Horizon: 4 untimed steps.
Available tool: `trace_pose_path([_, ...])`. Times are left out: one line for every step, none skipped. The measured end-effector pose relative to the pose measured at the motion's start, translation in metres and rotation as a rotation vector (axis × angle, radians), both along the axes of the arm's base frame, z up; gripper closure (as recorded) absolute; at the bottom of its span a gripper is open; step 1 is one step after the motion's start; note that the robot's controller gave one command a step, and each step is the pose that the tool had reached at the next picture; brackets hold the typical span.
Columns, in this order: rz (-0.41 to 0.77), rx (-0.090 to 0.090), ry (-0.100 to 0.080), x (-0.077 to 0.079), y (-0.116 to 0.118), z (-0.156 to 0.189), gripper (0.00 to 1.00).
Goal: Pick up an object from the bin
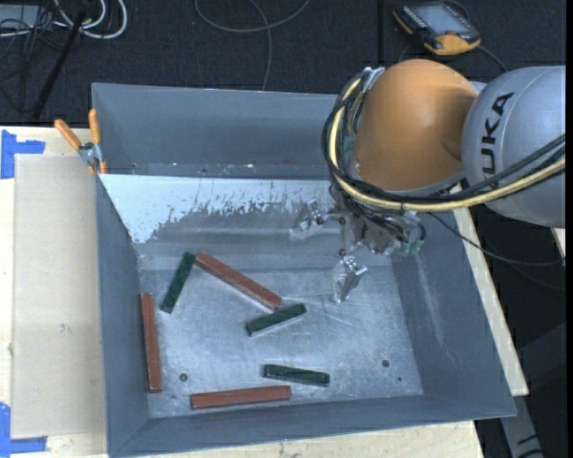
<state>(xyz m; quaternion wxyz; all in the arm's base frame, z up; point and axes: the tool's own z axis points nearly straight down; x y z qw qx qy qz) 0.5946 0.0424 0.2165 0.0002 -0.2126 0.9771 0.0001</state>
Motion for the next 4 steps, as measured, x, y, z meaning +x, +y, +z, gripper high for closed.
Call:
trace_pose_path([0.052, 0.0, -0.011, -0.003, 0.004, -0.034, 0.0])
trace_pose_path([0.122, -0.001, -0.004, -0.001, 0.004, -0.096, 0.0])
trace_pose_path([0.099, 0.001, -0.015, -0.009, 0.017, -0.14, 1.0])
trace_pose_path([0.1, 0.001, -0.015, -0.009, 0.017, -0.14, 1.0])
